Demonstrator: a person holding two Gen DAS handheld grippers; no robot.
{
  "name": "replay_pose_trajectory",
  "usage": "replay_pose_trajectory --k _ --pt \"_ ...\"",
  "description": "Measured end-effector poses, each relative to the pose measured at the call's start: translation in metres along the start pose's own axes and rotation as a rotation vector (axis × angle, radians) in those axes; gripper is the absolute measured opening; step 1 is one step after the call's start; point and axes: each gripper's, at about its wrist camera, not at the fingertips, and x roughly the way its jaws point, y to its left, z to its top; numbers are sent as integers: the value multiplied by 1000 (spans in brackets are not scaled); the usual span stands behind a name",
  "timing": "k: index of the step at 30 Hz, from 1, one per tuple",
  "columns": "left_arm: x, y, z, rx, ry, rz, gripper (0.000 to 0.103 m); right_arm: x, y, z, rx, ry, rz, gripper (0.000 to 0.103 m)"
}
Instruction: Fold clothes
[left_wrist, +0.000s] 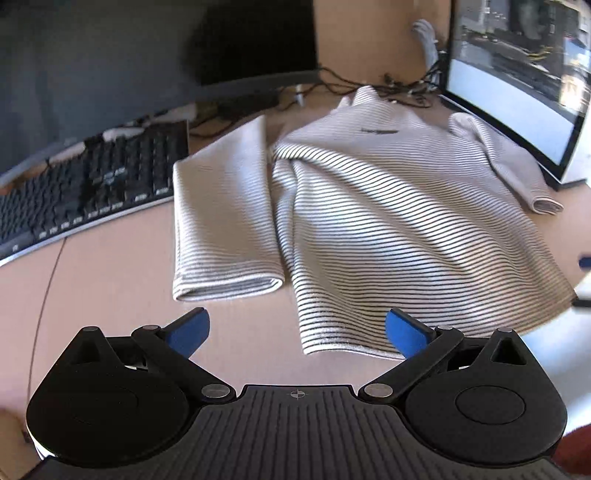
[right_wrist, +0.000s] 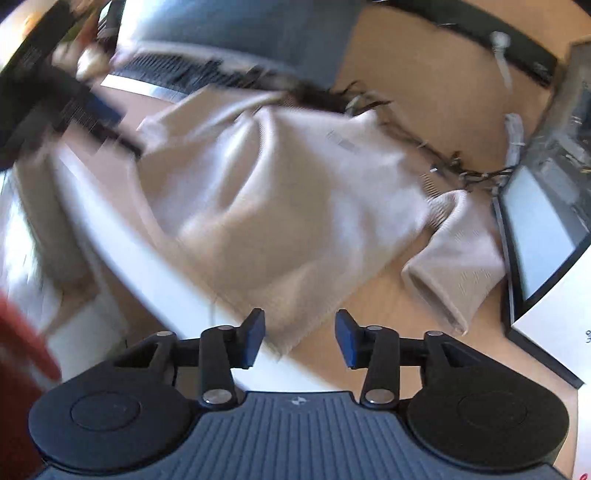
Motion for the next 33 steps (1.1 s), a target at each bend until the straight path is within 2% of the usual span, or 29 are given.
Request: replay_pose_trajectory --k 2,3,5,8,10,11,14,16,18,20,22,27,30,33 --pt "1 -7 2 5 -7 -23 103 6 5 -2 -21 -1 -35 43" --pt "0 -12 4 16 -13 -35 103 9 5 -2 -11 -6 -52 27" --pt "-3 -23 8 42 -24 -60 103 9 -2 4 42 -13 -68 10" --pt "-6 -31 12 70 -42 -85 103 -2 -27 8 140 -22 -126 9" --pt "-5 -31 12 72 -42 -89 103 -5 -44 0 177 13 -183 7" --pt "-3 -31 12 70 -37 -86 103 -5 -51 -6 192 43 -214 7" --pt "6 -28 12 68 -18 -71 103 -7 -71 -24 282 112 -236 7" --pt "8 -26 13 66 -16 -86 103 -13 -77 -27 338 108 -240 11" --pt "10 -24 17 59 -22 -125 103 -18 -80 -22 393 87 -233 20" --pt "14 -23 24 50 -25 -167 103 -23 -83 -18 447 65 -225 22" --pt "20 -23 31 42 -26 -209 103 -18 -83 -8 502 35 -185 23" --pt "37 -21 50 48 -30 -286 103 20 -76 34 611 -14 -73 36" --pt "41 -12 62 65 -53 -312 103 46 -61 60 584 3 -55 40" --pt "43 11 70 56 -65 -309 103 63 -50 79 580 27 -59 41"
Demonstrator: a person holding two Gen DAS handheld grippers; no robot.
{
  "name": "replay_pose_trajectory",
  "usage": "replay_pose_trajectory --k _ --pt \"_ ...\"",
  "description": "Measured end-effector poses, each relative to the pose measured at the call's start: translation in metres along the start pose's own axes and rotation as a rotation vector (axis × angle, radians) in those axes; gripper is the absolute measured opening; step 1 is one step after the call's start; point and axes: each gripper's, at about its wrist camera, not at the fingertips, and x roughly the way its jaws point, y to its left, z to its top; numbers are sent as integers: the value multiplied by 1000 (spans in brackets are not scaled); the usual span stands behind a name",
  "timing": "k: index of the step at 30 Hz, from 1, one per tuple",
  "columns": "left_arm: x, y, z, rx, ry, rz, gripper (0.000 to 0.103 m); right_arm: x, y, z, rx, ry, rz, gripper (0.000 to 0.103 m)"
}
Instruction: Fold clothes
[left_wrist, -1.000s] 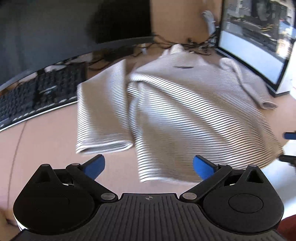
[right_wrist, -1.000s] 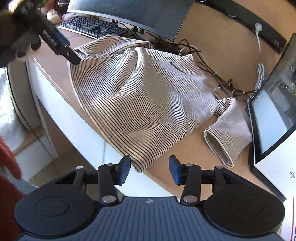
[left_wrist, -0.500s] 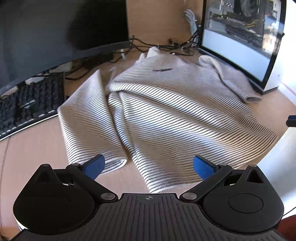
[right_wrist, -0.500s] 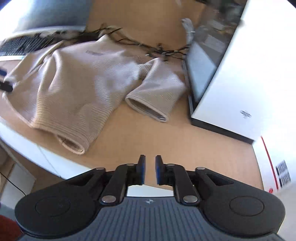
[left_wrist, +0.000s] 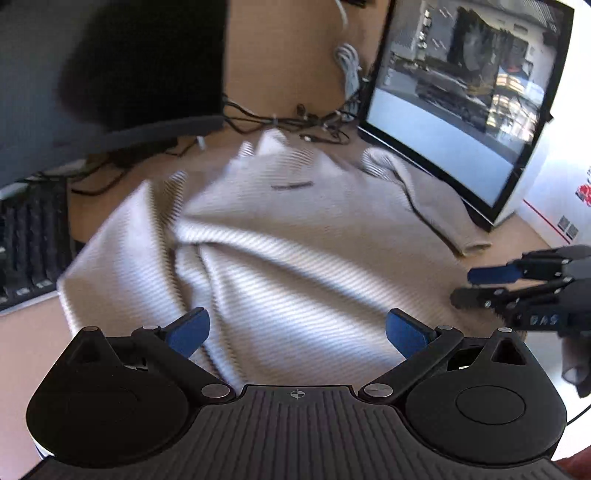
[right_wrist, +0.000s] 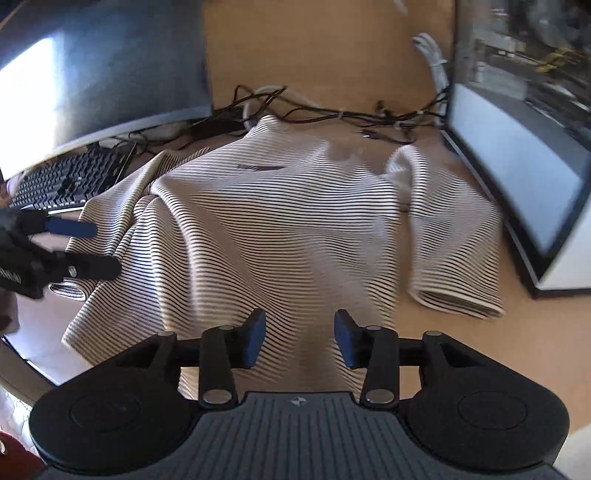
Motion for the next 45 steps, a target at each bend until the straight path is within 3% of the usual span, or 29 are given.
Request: replay_pose_trajectory --k 3,4,6,9,13,16,17,19,20,21,25,29,32,35,38,42,43,44,45 --pt "-5 28 2 -42 -4 31 103 4 17 8 -7 15 42 42" --pt "-8 37 1 -62 -8 41 103 2 28 8 -52 20 78 44" --pt "-12 54 0 -101 -15 61 103 -2 53 5 -165 29 149 56" --pt "-18 70 -5 -148 -25 96 103 2 91 -4 -366 62 255 60" --pt "-27 72 -12 -177 -43 119 103 18 126 -20 -577 67 250 60" --pt "-34 69 -20 -194 -43 147 103 23 135 -23 -646 25 230 58" --pt "-37 66 -23 -199 -41 161 103 24 134 -22 -647 12 228 47" --pt "-44 62 -29 -204 -40 191 103 26 124 -13 -599 -13 217 11" --pt "-48 60 -32 -207 -40 206 103 26 119 -9 -573 -26 212 0" --pt "-52 57 -35 -209 -40 217 103 27 114 -4 -547 -39 206 0" --pt "-67 45 -44 -202 -41 241 103 3 55 41 -223 -131 272 0" --pt "-68 19 -55 -121 -15 200 103 -29 7 71 -85 -214 326 0" --pt "-65 -6 -67 -1 23 210 103 -41 8 62 -204 -198 312 4" --pt "-58 -16 -77 27 63 276 103 -37 30 31 -331 -132 355 32" --pt "-62 -12 -80 -45 77 302 103 -18 72 -5 -464 -83 399 32" --pt "-74 -12 -82 -73 79 326 103 4 128 -42 -720 -107 374 37" --pt "-77 -12 -84 -67 80 328 103 8 138 -50 -789 -128 353 36" --pt "-81 -13 -86 -65 80 324 103 10 146 -54 -846 -163 313 22" --pt "-84 -13 -87 -65 78 316 103 9 146 -47 -818 -173 315 4"
